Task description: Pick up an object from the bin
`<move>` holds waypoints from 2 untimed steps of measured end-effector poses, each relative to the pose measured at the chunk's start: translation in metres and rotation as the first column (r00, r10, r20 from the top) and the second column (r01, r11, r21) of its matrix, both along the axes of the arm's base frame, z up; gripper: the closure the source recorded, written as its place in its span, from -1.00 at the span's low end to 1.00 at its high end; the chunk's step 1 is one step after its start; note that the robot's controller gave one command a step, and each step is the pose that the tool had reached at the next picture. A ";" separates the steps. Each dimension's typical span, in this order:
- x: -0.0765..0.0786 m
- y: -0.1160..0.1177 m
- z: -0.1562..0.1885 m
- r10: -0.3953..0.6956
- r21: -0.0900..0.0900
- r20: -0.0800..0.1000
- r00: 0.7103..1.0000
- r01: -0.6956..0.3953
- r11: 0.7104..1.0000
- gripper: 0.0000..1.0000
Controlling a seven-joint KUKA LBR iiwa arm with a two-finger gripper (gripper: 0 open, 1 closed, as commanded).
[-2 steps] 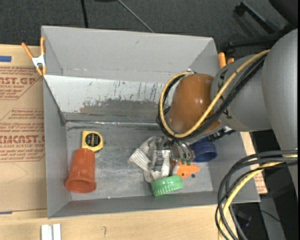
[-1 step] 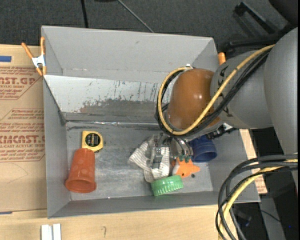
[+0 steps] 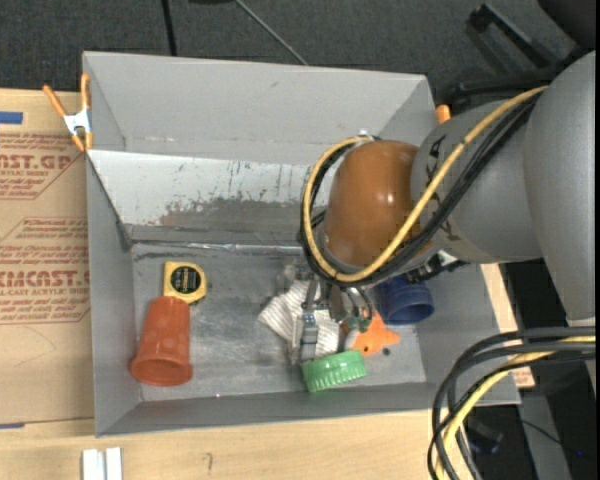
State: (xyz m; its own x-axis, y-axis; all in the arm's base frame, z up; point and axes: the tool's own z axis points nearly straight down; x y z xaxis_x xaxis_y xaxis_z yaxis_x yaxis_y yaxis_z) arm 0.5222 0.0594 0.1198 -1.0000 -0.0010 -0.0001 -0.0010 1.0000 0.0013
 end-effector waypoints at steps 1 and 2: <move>0.000 0.000 0.000 -0.001 0.000 0.000 1.000 0.001 1.000 1.00; 0.000 0.000 0.000 -0.001 0.000 0.000 1.000 0.001 1.000 -1.00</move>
Offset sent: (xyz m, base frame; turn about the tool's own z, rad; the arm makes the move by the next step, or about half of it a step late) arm 0.0000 0.0000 0.0000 0.0000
